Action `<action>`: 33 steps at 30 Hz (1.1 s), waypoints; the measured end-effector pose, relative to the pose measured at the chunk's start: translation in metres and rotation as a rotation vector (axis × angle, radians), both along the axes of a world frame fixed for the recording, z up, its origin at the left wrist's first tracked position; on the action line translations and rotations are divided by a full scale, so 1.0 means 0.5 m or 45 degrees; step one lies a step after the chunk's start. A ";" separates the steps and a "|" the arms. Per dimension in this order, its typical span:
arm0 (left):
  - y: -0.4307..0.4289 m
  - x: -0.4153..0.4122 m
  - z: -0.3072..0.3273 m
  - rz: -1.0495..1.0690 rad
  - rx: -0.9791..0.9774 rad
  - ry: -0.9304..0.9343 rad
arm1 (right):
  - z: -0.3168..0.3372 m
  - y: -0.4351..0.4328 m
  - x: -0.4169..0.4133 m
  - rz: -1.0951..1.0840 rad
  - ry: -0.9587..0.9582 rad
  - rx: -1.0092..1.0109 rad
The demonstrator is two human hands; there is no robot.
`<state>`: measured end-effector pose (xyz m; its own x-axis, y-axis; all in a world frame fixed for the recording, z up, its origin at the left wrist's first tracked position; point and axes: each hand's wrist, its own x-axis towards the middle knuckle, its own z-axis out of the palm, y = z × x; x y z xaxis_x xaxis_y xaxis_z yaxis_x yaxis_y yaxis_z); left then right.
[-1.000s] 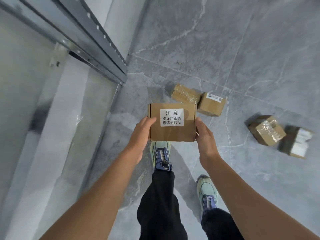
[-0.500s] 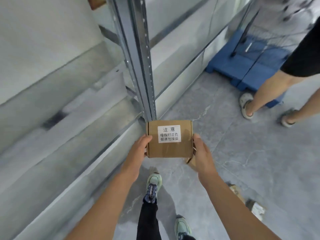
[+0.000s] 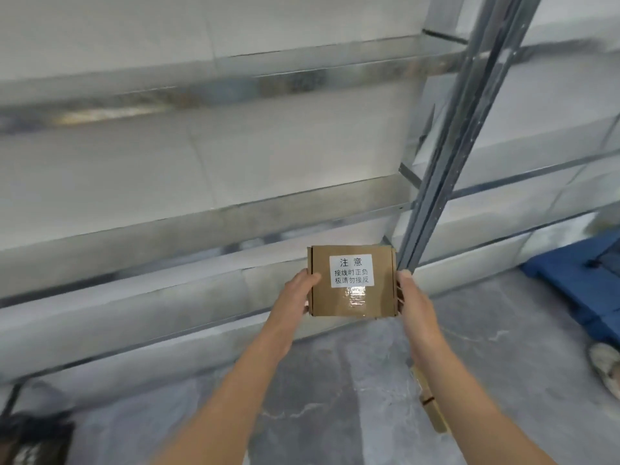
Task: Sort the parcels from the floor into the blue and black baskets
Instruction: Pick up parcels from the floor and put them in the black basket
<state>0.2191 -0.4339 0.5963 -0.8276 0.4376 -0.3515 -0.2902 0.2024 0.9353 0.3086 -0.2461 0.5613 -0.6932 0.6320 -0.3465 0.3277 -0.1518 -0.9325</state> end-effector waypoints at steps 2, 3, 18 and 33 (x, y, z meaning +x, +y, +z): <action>-0.085 0.009 0.023 0.048 0.003 0.039 | 0.027 -0.069 -0.025 0.093 0.044 0.019; -0.131 0.014 0.034 0.075 0.008 0.053 | 0.035 -0.106 -0.036 0.132 0.051 0.028; -0.813 0.085 0.072 0.625 0.064 0.116 | 0.109 -0.762 -0.145 0.731 0.087 0.094; -1.239 0.120 -0.003 1.231 0.117 -0.011 | 0.066 -1.253 -0.282 1.350 -0.005 0.107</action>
